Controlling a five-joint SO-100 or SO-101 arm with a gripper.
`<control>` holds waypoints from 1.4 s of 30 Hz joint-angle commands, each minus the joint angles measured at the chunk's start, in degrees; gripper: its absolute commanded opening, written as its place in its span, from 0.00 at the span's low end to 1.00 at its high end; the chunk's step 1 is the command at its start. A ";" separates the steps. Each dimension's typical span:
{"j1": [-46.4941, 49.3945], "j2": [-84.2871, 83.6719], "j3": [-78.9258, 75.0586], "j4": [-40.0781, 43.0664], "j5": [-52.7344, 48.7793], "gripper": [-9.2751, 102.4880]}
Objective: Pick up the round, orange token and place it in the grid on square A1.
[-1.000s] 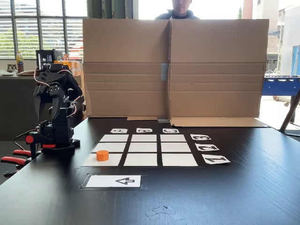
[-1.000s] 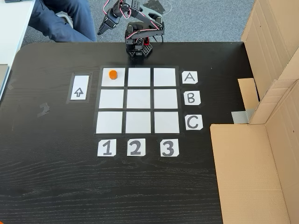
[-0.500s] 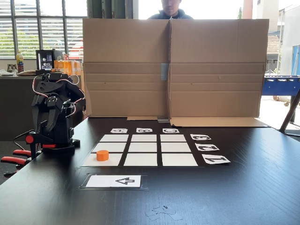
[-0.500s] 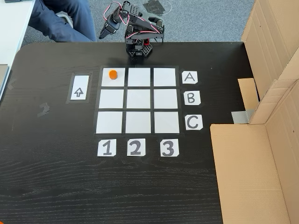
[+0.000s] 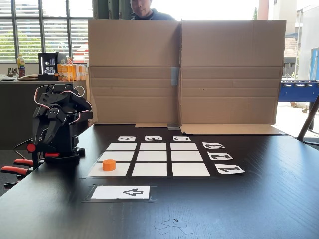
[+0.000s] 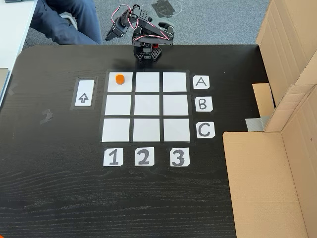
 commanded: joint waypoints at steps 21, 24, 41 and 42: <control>0.88 6.06 3.52 -1.76 2.46 0.14; 0.88 6.06 3.52 -1.76 2.46 0.14; 0.88 6.15 3.52 -1.76 2.29 0.14; 0.88 6.15 3.52 -1.76 2.29 0.14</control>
